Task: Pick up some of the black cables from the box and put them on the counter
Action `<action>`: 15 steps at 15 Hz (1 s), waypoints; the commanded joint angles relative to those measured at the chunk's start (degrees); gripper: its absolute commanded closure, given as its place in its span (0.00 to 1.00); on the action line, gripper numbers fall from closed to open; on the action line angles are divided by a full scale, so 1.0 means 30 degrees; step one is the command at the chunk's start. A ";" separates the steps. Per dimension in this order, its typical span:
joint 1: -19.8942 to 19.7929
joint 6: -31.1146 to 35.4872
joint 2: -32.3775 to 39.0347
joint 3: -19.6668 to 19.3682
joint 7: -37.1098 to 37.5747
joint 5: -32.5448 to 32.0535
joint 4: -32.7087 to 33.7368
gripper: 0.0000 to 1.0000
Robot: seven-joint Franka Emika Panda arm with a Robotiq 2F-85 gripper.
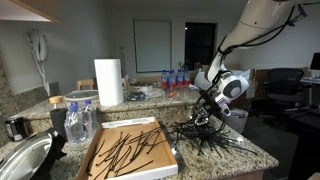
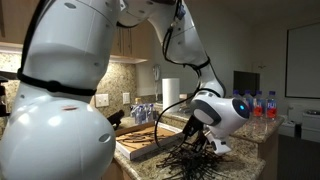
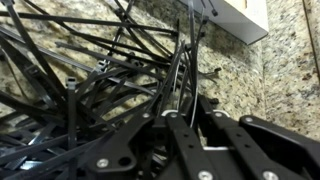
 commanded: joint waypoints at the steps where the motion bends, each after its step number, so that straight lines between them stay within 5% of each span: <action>1: -0.0180 0.0033 0.0273 0.0085 -0.1475 0.1479 -0.0367 0.98; 2: -0.0129 0.0110 0.0269 0.0074 -0.1551 0.1571 -0.0445 0.98; 3: -0.0085 0.0168 0.0264 0.0069 -0.1586 0.1682 -0.0501 0.66; 5: -0.0011 0.0338 0.0058 0.0073 -0.1895 0.1869 -0.0683 0.60; 15: 0.0725 0.1992 -0.2384 0.0386 -0.3024 0.1921 -0.2600 0.01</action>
